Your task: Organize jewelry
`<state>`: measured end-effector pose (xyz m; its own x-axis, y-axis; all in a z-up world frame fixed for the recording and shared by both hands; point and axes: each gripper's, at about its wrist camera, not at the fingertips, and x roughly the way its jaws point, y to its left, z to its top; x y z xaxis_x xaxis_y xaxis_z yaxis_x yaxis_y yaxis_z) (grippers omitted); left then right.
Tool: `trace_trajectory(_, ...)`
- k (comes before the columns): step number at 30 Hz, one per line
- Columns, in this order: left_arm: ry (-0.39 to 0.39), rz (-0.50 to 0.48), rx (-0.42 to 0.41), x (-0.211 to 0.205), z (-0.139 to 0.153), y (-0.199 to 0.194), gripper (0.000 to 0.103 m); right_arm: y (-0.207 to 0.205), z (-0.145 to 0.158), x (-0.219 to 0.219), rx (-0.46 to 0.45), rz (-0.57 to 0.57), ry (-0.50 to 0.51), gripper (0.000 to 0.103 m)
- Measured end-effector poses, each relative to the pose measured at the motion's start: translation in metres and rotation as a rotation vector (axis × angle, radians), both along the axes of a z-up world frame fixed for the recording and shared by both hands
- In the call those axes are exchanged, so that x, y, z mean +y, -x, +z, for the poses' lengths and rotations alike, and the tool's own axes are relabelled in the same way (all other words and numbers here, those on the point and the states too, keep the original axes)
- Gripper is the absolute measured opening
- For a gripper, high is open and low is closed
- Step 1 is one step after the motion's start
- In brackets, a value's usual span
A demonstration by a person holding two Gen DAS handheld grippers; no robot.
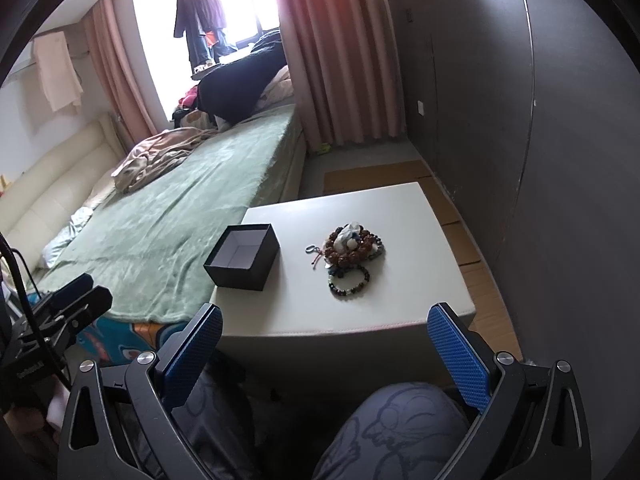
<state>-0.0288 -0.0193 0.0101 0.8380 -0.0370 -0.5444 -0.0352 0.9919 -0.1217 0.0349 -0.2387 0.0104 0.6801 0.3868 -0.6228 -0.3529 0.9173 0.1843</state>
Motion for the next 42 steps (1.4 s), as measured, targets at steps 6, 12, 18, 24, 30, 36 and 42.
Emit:
trace_trajectory(6, 0.011, 0.003, -0.003, 0.009, -0.002, -0.002, 0.090, 0.000, -0.001, -0.001, -0.001, -0.005, 0.007, 0.103)
trace_trajectory(12, 0.008, 0.002, 0.000, 0.006, -0.001, 0.001, 0.090, 0.001, 0.002, 0.000, -0.017, 0.000, 0.021, 0.103)
trace_trajectory(18, 0.012, 0.003, -0.003, 0.012, -0.001, 0.000, 0.090, 0.003, 0.003, 0.001, -0.018, 0.002, 0.017, 0.103)
trace_trajectory(24, 0.017, 0.000, 0.004, 0.014, 0.001, 0.001, 0.090, 0.004, 0.004, 0.001, -0.018, -0.004, 0.019, 0.103)
trace_trajectory(30, 0.018, -0.002, 0.006, 0.015, 0.002, 0.001, 0.090, 0.003, 0.004, 0.000, -0.018, -0.003, 0.020, 0.103)
trace_trajectory(36, 0.019, 0.000, 0.006, 0.015, 0.004, 0.001, 0.090, 0.002, 0.005, -0.001, -0.016, 0.001, 0.015, 0.103)
trace_trajectory(42, 0.021, 0.001, 0.009, 0.016, 0.006, 0.003, 0.090, 0.001, 0.009, -0.004, -0.020, 0.014, 0.009, 0.103)
